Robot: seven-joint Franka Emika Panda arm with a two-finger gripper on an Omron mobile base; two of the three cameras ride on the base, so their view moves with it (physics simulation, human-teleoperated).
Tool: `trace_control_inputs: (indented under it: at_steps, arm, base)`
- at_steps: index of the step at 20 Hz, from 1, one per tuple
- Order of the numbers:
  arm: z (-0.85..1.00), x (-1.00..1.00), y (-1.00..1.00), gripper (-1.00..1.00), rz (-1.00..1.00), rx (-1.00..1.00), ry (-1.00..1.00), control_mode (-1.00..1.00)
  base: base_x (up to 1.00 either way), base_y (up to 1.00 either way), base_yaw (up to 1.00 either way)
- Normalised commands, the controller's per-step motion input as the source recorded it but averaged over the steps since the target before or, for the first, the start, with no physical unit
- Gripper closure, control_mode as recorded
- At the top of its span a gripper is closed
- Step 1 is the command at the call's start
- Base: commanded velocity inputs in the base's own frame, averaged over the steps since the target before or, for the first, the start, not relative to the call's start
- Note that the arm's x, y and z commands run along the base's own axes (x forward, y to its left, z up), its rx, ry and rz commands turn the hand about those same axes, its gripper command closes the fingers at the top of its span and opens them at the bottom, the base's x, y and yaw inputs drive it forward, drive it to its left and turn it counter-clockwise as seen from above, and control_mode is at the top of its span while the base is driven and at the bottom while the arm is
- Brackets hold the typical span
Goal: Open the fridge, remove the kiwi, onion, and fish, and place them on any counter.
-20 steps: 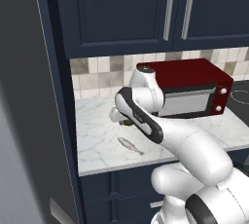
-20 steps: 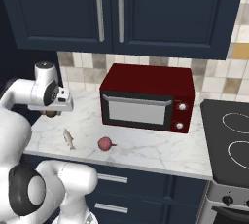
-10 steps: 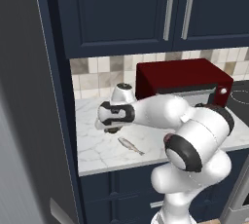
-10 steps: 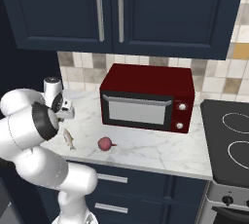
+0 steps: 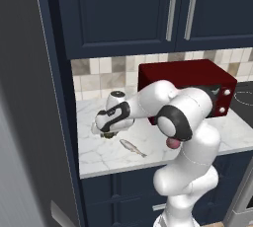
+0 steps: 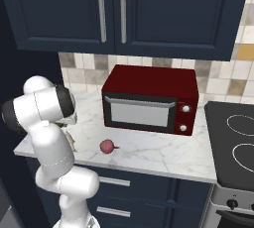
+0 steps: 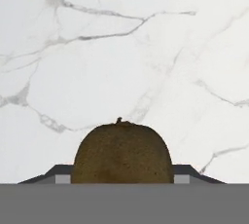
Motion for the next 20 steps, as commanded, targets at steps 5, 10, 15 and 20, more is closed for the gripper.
trace_control_inputs:
  at_steps: [5,10,15,20]
  arm:
    - [0.16,-0.1,-0.2,-1.0,-0.02,0.0,-0.14,-1.0]
    - [0.45,-0.34,-0.41,-1.0,0.0,0.0,-0.23,-1.0]
    - [0.71,-0.85,-0.57,-1.0,0.0,0.0,-0.26,-1.0]
    - [0.94,-1.0,-0.67,-1.0,0.0,0.0,-0.25,-1.0]
  base:
    - [0.0,0.0,0.0]
    - [0.0,0.0,0.0]
    - [0.0,0.0,0.0]
    - [0.0,0.0,0.0]
